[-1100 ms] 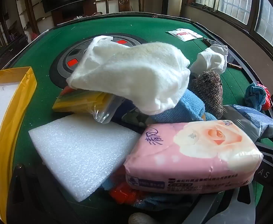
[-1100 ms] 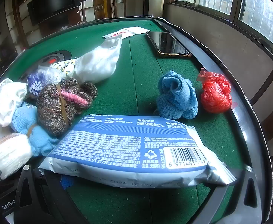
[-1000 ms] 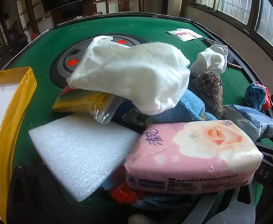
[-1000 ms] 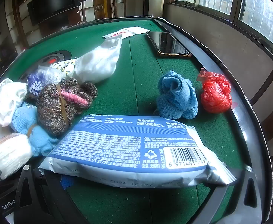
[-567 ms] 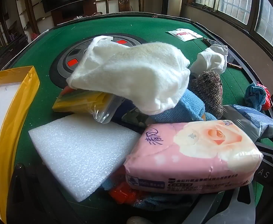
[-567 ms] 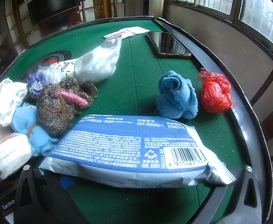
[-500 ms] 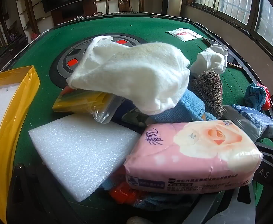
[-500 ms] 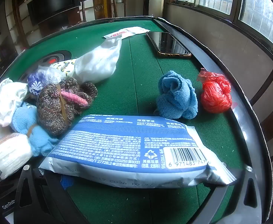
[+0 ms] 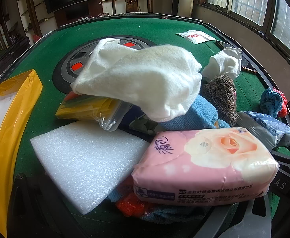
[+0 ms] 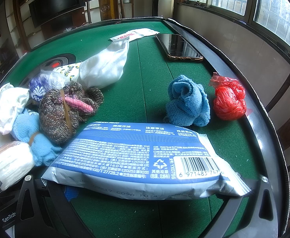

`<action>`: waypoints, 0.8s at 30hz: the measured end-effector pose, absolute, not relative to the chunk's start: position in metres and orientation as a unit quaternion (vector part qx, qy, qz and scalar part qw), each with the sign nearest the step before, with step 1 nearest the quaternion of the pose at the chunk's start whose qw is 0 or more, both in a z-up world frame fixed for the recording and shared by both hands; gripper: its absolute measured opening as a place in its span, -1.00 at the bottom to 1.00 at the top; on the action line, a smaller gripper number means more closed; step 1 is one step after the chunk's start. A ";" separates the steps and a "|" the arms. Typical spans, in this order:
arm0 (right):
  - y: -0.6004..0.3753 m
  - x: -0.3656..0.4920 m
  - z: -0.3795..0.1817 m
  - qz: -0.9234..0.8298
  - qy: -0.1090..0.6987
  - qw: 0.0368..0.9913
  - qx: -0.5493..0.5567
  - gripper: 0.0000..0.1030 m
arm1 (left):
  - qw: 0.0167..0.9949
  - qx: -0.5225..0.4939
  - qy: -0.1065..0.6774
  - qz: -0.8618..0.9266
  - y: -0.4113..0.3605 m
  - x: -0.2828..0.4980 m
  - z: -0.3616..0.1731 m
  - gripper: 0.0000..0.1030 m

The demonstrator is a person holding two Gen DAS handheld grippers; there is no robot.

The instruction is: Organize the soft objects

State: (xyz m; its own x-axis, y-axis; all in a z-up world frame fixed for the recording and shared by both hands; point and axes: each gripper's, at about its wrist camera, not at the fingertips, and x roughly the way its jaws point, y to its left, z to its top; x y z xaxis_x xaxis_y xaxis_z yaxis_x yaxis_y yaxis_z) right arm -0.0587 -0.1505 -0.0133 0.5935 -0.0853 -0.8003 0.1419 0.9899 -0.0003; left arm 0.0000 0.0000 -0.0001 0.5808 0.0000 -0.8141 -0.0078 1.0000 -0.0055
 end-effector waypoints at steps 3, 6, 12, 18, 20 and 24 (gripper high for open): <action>-0.151 -0.059 -0.013 -0.064 0.446 0.892 0.032 0.98 | 0.889 -0.004 0.458 0.002 0.000 0.000 0.000 1.00; -0.151 -0.059 -0.013 -0.064 0.446 0.892 0.032 0.98 | 0.889 -0.004 0.458 0.002 0.000 0.000 0.000 1.00; -0.151 -0.059 -0.013 -0.064 0.446 0.892 0.032 0.98 | 0.889 -0.004 0.458 0.002 0.000 0.000 0.000 1.00; -0.151 -0.059 -0.013 -0.064 0.446 0.892 0.032 0.98 | 0.889 -0.007 0.458 0.005 0.001 -0.001 0.000 1.00; -0.151 -0.059 -0.013 -0.064 0.446 0.892 0.032 0.98 | 0.889 -0.007 0.458 0.005 0.001 -0.001 0.001 1.00; -0.151 -0.059 -0.013 -0.064 0.446 0.892 0.032 0.98 | 0.889 -0.005 0.458 0.002 0.001 -0.002 0.001 1.00</action>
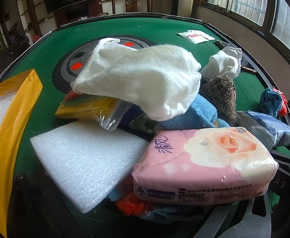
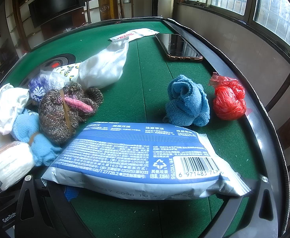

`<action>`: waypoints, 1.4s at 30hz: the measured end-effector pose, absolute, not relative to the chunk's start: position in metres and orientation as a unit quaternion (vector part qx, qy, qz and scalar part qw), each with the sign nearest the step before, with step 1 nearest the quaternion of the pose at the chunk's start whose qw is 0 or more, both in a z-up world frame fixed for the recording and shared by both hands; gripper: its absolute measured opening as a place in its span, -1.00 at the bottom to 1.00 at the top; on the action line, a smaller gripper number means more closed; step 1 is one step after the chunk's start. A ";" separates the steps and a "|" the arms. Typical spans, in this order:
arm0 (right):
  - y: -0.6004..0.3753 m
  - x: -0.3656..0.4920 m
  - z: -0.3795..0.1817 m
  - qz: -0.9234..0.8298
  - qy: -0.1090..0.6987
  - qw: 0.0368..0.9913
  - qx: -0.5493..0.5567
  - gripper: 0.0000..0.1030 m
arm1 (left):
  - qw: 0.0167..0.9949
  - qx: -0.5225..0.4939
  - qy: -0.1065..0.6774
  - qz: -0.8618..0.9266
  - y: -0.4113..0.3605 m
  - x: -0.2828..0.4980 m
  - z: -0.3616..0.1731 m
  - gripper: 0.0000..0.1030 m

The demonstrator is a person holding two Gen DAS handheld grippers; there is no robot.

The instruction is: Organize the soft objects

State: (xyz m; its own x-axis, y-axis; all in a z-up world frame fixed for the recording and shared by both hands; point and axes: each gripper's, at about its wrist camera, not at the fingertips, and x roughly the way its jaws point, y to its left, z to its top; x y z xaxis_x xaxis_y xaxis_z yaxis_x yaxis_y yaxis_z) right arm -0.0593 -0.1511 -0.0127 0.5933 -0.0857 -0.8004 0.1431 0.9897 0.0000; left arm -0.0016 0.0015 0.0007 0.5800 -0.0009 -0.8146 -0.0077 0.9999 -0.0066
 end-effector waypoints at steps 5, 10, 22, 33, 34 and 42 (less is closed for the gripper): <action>-0.152 -0.065 -0.012 -0.033 0.449 0.893 0.017 0.98 | 0.867 0.029 0.493 -0.066 0.003 -0.012 0.003 1.00; -0.150 -0.073 -0.014 -0.022 0.478 0.878 0.012 0.98 | 0.868 0.048 0.484 -0.099 0.005 -0.032 0.003 1.00; -0.148 -0.090 -0.011 -0.034 0.486 0.873 0.007 0.97 | 0.866 0.051 0.488 -0.098 -0.002 -0.023 0.001 1.00; -0.158 -0.158 0.099 -0.104 0.317 0.943 -0.010 0.97 | 0.890 -0.050 0.425 -0.158 0.047 -0.056 0.050 0.95; -0.156 -0.159 0.109 -0.091 0.288 0.953 -0.008 0.98 | 0.894 -0.057 0.417 -0.156 0.055 -0.059 0.056 0.95; -0.138 -0.107 0.088 -0.032 0.326 0.945 -0.017 0.97 | 0.920 -0.099 0.366 -0.097 0.122 -0.084 0.080 0.95</action>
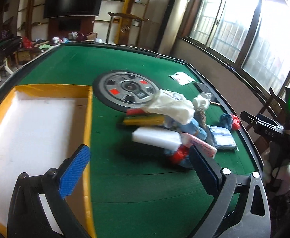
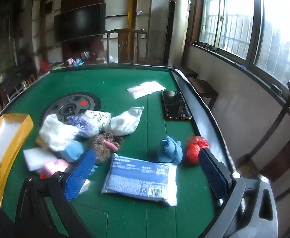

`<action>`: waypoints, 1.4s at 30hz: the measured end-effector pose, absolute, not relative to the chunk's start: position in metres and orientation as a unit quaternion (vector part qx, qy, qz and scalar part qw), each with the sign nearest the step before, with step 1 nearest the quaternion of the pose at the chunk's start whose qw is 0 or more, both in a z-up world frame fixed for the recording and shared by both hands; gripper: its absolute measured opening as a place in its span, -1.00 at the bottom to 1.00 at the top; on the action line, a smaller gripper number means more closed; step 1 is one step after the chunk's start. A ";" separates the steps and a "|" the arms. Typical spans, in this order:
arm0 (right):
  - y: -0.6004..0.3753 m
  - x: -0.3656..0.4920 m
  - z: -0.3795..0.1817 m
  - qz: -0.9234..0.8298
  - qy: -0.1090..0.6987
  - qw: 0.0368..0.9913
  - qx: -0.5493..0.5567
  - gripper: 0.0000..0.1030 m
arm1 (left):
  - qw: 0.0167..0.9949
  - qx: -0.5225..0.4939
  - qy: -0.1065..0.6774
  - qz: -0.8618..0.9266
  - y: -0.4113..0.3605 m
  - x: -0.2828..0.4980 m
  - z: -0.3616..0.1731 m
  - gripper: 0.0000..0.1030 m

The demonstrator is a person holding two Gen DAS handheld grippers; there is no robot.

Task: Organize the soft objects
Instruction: 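Lower the left tool onto the cream cloth and close it, then carry the cream cloth toward the yellow-rimmed tray while the right tool grasps the pink tissue pack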

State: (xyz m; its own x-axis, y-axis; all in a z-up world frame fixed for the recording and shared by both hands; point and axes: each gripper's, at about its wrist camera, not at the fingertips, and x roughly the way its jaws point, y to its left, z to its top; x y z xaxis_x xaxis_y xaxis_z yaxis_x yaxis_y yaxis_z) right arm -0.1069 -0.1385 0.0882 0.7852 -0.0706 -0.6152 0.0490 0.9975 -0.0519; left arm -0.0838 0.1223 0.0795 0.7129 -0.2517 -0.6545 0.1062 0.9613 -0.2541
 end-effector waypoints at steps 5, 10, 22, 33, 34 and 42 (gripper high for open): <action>-0.158 -0.099 0.061 -0.039 0.307 0.950 0.044 0.97 | 0.916 -0.096 0.379 -0.089 0.133 -0.085 0.077 0.74; -0.171 -0.098 0.043 -0.015 0.295 0.950 0.102 0.97 | 0.904 -0.117 0.393 -0.125 0.122 -0.064 0.085 0.74; -0.185 -0.105 0.048 -0.029 0.279 0.955 0.097 0.97 | 0.900 -0.064 0.409 -0.134 0.034 0.018 0.077 0.73; -0.187 -0.104 0.046 -0.028 0.286 0.953 0.097 0.97 | 0.887 0.021 0.435 -0.154 0.004 0.042 0.058 -0.89; -0.187 -0.103 0.046 -0.028 0.287 0.953 0.096 0.97 | 0.889 0.019 0.429 -0.158 0.005 0.039 0.061 -0.89; -0.176 -0.108 0.047 0.053 0.301 0.944 0.122 0.97 | 0.905 -0.066 0.376 -0.188 0.062 -0.010 0.116 -0.88</action>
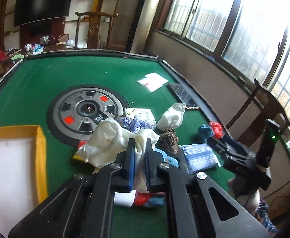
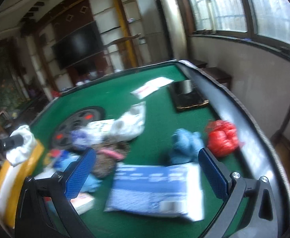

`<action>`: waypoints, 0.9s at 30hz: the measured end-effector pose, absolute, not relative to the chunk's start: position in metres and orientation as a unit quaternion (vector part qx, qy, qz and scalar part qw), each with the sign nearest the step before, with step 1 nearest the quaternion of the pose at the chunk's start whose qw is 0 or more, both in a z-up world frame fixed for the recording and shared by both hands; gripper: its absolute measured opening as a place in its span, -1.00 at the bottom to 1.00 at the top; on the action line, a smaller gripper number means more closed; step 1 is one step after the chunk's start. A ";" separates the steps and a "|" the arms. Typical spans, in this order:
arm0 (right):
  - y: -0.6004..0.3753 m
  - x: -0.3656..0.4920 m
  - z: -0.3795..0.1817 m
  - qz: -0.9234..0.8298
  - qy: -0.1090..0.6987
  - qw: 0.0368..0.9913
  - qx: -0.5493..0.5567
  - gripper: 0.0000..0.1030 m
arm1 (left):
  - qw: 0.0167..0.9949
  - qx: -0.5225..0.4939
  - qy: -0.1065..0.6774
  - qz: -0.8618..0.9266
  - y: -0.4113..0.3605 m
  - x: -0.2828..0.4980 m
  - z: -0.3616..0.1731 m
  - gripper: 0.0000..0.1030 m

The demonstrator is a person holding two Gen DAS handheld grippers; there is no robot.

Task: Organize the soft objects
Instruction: 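Carry the cream cloth toward the yellow-rimmed tray while the right tool grasps the pink tissue pack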

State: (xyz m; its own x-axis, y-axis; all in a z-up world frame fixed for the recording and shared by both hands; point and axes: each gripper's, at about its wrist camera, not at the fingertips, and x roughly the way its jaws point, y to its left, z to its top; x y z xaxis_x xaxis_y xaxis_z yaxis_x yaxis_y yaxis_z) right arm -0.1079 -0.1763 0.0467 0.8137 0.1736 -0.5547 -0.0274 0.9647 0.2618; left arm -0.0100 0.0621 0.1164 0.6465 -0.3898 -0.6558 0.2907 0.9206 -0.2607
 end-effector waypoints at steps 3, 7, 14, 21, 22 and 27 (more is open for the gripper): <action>-0.146 -0.120 0.054 0.147 0.321 0.928 0.117 0.97 | 0.910 -0.087 0.363 -0.181 0.094 -0.031 0.127 -0.88; -0.089 -0.131 0.049 0.208 0.360 0.909 0.022 0.73 | 0.913 -0.110 0.360 -0.156 0.135 -0.050 0.127 -0.88; -0.039 -0.122 0.016 0.211 0.411 0.881 -0.102 -0.09 | 0.912 -0.153 0.359 -0.125 0.184 -0.073 0.108 -0.88; -0.029 -0.105 0.030 0.179 0.411 0.886 -0.118 -0.48 | 0.911 -0.179 0.354 -0.115 0.208 -0.085 0.096 -0.88; -0.026 -0.103 0.032 0.174 0.410 0.887 -0.123 -0.48 | 0.910 -0.184 0.354 -0.116 0.210 -0.085 0.095 -0.88; -0.013 -0.083 0.021 0.161 0.430 0.878 -0.136 -0.28 | 0.904 -0.197 0.359 -0.121 0.213 -0.087 0.086 -0.88</action>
State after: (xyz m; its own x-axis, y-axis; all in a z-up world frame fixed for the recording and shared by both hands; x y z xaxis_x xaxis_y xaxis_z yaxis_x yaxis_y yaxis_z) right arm -0.0833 -0.0126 0.0207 0.5779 0.1658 -0.7991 -0.3997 0.9112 -0.1000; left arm -0.0872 0.2127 0.0864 0.7131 -0.3604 -0.6014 0.0774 0.8930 -0.4434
